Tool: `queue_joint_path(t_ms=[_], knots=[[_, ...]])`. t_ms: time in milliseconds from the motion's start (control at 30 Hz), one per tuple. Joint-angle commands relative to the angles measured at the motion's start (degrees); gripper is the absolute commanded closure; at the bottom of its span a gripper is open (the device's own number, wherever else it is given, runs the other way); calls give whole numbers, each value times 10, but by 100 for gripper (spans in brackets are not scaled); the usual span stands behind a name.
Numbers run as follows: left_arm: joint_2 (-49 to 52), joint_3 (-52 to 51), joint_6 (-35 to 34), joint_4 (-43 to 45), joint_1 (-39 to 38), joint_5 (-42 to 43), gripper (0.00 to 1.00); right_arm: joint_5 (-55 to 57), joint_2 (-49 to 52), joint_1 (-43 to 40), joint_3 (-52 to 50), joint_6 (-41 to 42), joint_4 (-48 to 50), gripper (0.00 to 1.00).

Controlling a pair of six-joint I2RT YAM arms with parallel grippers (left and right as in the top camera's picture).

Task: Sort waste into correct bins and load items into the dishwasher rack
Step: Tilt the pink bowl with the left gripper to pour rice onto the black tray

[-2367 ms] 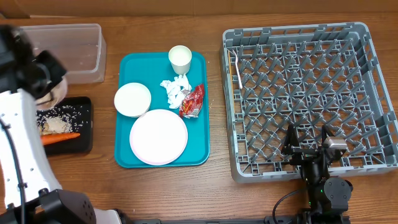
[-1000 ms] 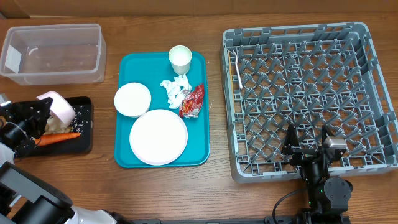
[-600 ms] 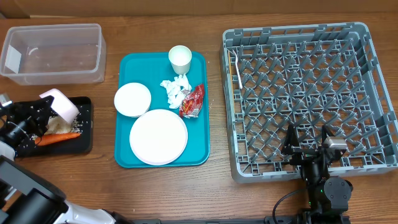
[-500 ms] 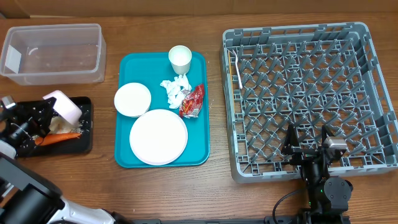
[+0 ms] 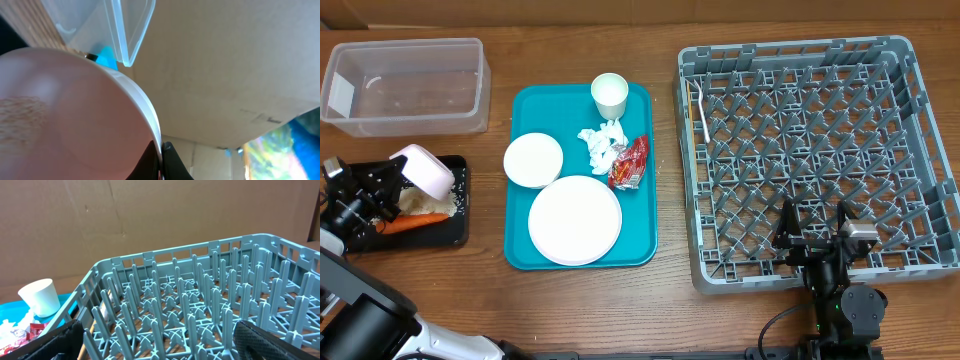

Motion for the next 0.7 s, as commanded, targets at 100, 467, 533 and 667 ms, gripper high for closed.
queue_joint_path(t_ms=[100, 467, 533, 667], knots=[[4, 1, -61, 1, 1, 56, 96, 8, -4, -1, -6, 3, 3, 0], [4, 1, -61, 33, 2, 76, 96, 8, -4, -1, -6, 3, 3, 0], [2, 1, -59, 32, -3, 90, 96, 8, -4, -1, -6, 3, 3, 0], [-19, 1, -35, 40, -26, 90, 96, 8, -4, -1, -6, 3, 3, 0]])
